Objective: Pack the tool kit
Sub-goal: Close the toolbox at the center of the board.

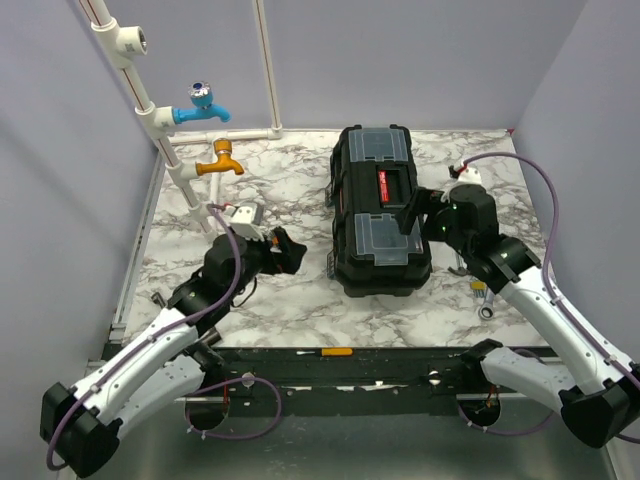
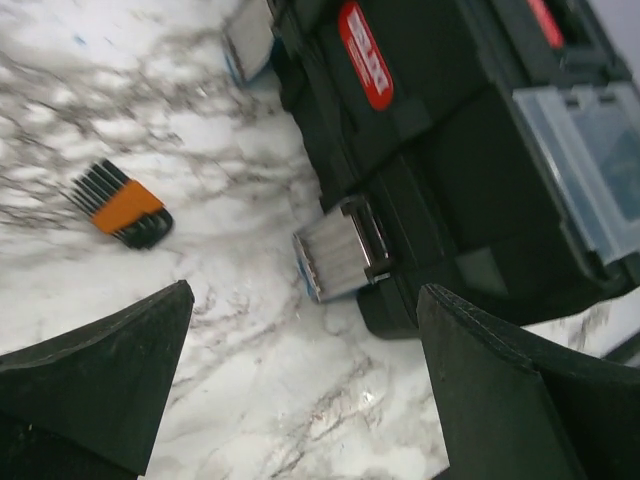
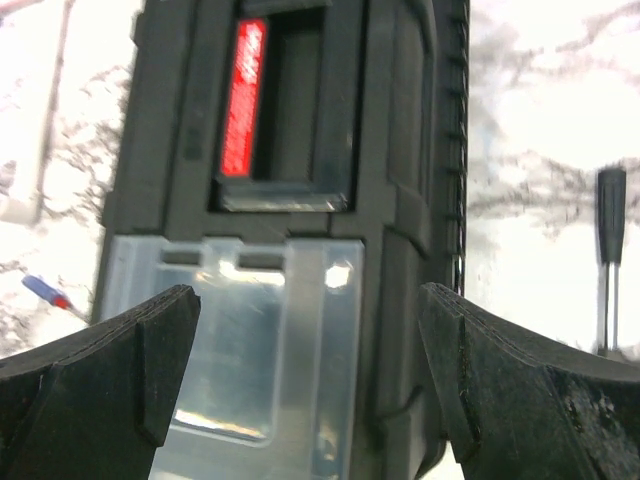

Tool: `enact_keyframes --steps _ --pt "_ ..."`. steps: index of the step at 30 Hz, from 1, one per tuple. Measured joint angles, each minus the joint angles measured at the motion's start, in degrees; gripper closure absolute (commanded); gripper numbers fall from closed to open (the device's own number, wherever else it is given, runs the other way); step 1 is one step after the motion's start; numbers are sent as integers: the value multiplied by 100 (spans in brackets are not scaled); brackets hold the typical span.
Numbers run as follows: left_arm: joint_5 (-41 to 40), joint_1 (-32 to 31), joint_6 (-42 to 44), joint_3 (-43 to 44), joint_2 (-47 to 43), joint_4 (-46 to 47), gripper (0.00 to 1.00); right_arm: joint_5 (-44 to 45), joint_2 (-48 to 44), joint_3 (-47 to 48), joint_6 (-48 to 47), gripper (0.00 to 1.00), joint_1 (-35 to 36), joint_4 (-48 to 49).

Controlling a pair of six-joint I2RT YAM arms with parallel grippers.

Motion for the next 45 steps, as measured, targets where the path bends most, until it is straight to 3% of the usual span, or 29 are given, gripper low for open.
enact_keyframes --steps 5,12,23,31,40,45 --pt "911 -260 15 -186 1029 581 3 -52 -236 -837 367 0 0 114" --pt "1733 -603 94 -96 2081 1416 4 -87 -522 -1276 680 0 -4 492" --pt "2199 -1342 181 702 3567 1847 5 485 -660 -1058 450 0 0 339" --pt "2201 -1757 181 1307 4419 2181 5 1189 -619 -125 66 0 0 367" --pt "2409 -2079 654 1585 4489 2179 3 1558 26 321 -131 0 0 520" --pt "2411 -2048 955 1631 3622 1816 2 1445 748 745 -356 0 -39 444"
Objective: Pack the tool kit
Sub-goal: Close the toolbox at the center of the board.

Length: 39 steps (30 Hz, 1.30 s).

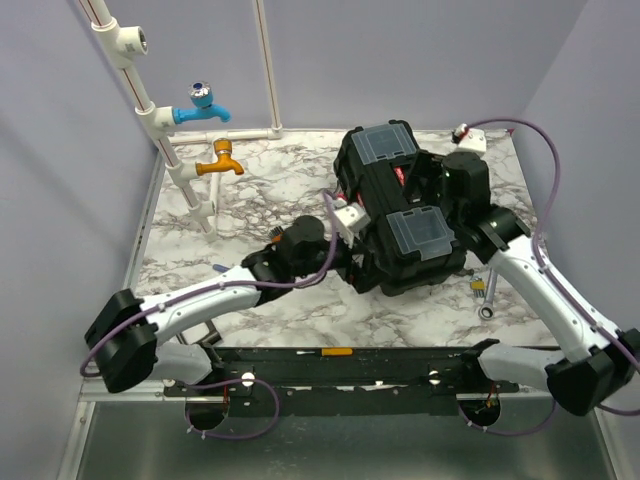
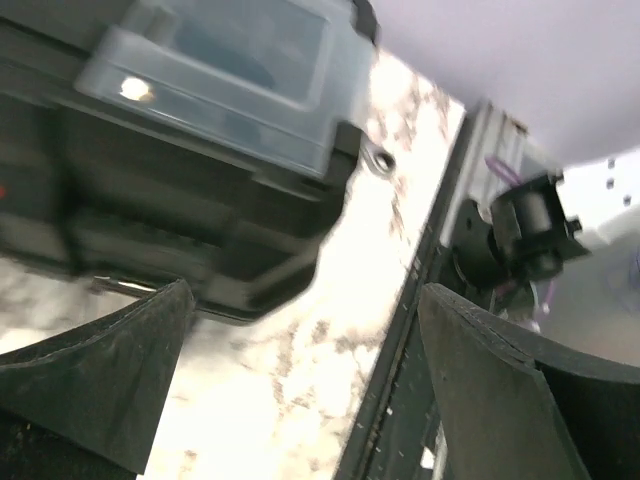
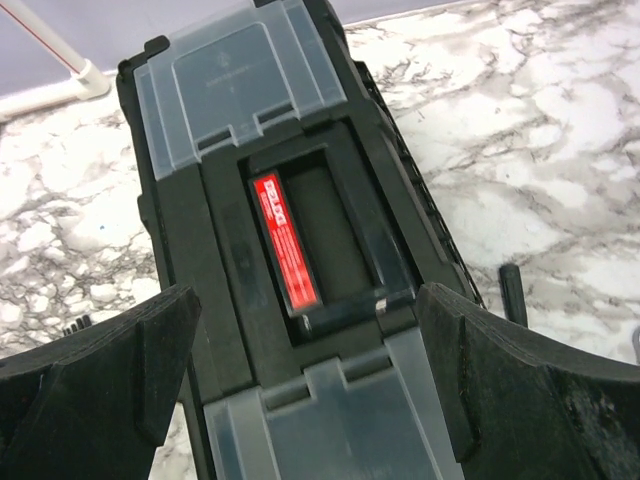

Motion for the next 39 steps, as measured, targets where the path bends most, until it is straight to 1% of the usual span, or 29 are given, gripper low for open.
enact_keyframes --steps 2,4,6,8,11,16,18,21,26,30,35,39 --pt "138 332 -57 -138 -369 175 2 -111 413 380 -98 0 -39 -107" --pt "350 898 -234 -444 -643 474 2 -227 758 682 -142 0 -96 -120" --pt "505 1563 -483 -791 -726 717 2 -356 942 809 -175 0 -157 -118" --pt "546 2020 -704 -1080 -680 750 2 -485 1084 942 -181 0 -245 -140" --pt "605 2350 -994 -1329 -546 798 2 -719 1357 1244 -195 0 -533 -131" --pt "914 2881 -1611 -1239 96 1198 2 -1241 1930 1591 -173 0 -1325 -17" --pt "1023 3032 -1843 -1102 413 1307 2 -1416 2192 1700 -175 0 -1552 -35" --pt "1152 3213 -2166 -804 850 1475 3 -1714 2551 1917 -179 0 -1694 -61" --pt "1248 3318 -2551 -57 1460 1604 4 -2197 3016 2538 -225 0 -1714 -162" --pt "1355 3399 -2835 437 1923 1714 5 -2326 3222 3027 -293 0 -1707 -160" --pt "1615 3491 -3351 778 2544 1873 6 -2247 3316 2957 -382 0 -1709 -181" --pt "1858 3530 -3742 1054 3145 1908 7 -2247 3407 2490 -369 0 -1711 -142"
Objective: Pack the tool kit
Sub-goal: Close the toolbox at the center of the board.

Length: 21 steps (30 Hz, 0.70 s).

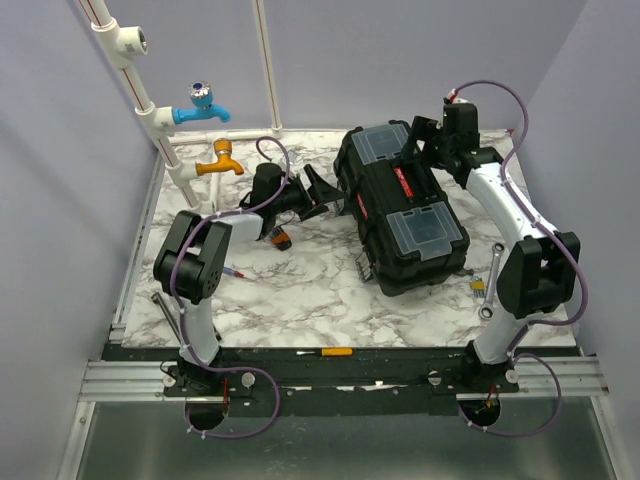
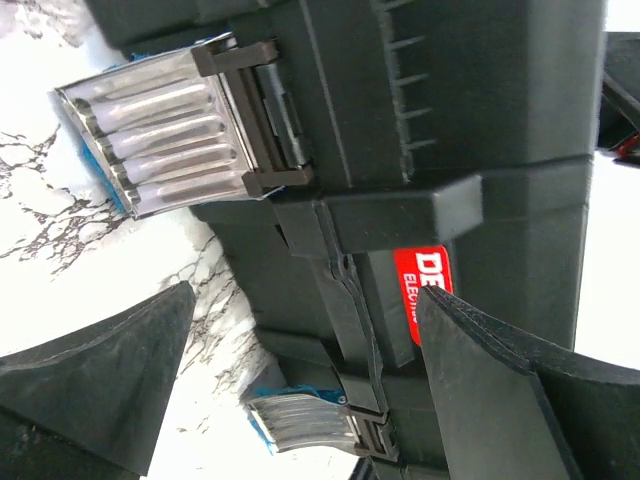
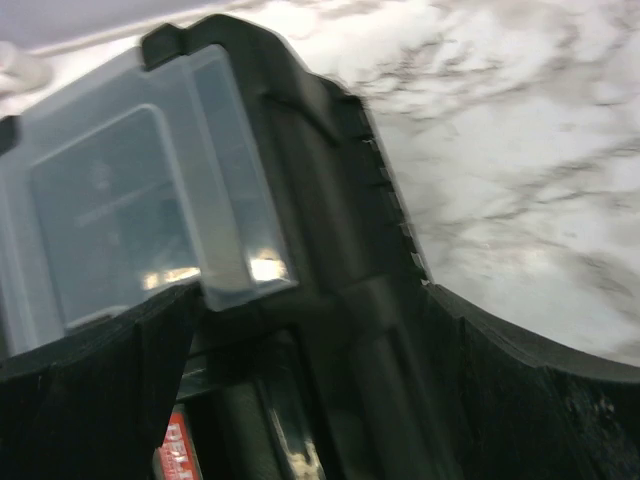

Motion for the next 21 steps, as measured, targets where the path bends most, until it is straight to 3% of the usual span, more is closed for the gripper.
enact_keyframes --steps 13,21 --pt "260 157 -957 761 1099 96 7 -999 129 -667 433 0 -98 1137" --pt "-33 234 -1211 334 1095 116 9 -1067 94 -763 439 1 -120 1270"
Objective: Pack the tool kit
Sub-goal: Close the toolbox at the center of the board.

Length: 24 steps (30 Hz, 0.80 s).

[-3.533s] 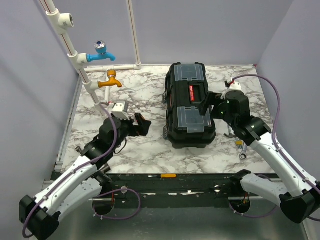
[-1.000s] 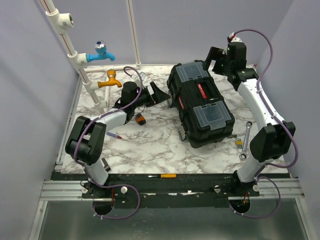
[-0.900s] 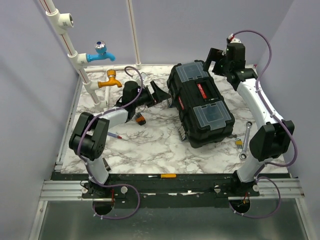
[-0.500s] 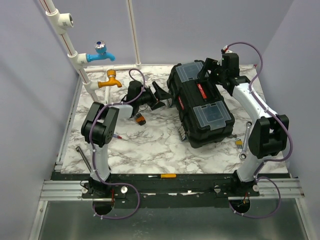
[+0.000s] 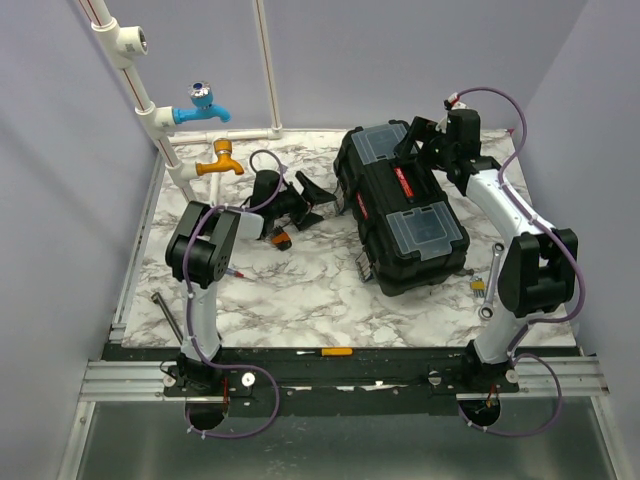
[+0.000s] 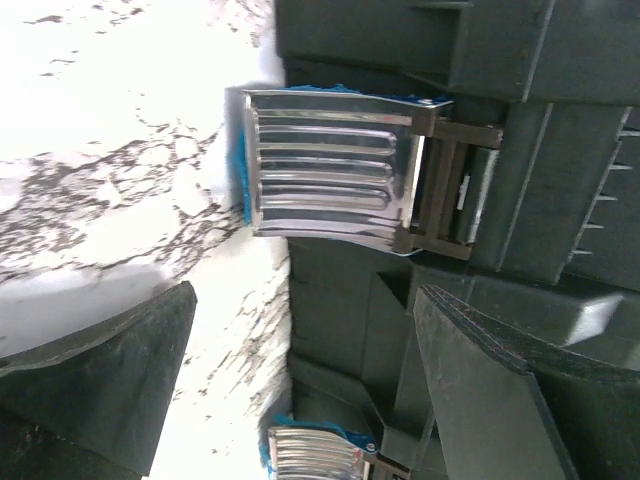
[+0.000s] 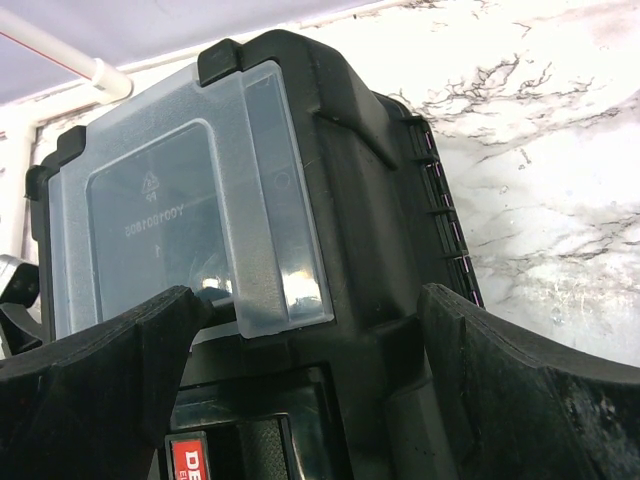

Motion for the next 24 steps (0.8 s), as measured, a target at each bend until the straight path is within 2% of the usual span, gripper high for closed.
enact_keyframes --steps 7,14,18,24 --pt "-260 -28 258 -216 -323 -249 11 142 -170 -98 -7 2 20 -52" --pt "-289 -223 -155 -1381 -673 944 13 894 -824 -116 -173 2 474 -654" --pt "-232 -354 63 -1832 -1058 1025 13 1049 -1637 -313 -149 2 970 -804" --pt "46 -656 1161 -1882 -1814 1014 11 918 -3104 -1279 -24 3 1403 -813"
